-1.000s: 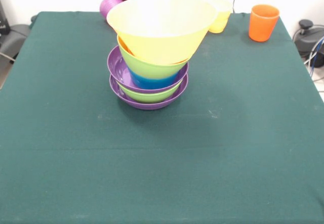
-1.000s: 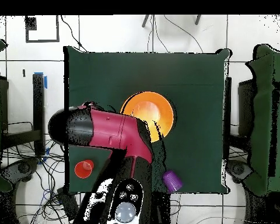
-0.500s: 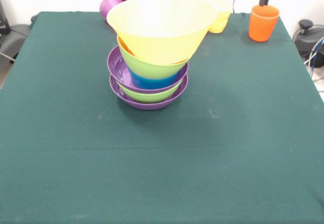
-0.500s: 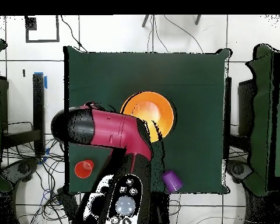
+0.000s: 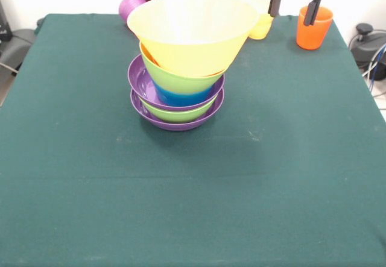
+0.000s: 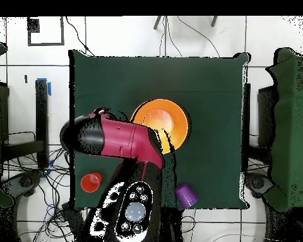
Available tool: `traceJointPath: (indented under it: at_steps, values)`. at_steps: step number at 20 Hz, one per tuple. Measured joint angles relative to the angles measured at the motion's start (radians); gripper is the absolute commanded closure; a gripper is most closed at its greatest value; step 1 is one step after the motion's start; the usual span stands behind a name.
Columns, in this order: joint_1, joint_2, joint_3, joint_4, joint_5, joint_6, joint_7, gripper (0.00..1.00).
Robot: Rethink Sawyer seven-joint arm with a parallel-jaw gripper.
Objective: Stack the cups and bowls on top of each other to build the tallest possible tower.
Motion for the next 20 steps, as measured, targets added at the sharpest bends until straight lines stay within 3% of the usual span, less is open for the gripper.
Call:
traceJointPath:
  at_steps: [20]
  values:
    - [0.075,0.056,-0.022,0.002,0.063,-0.055,0.03,0.0]
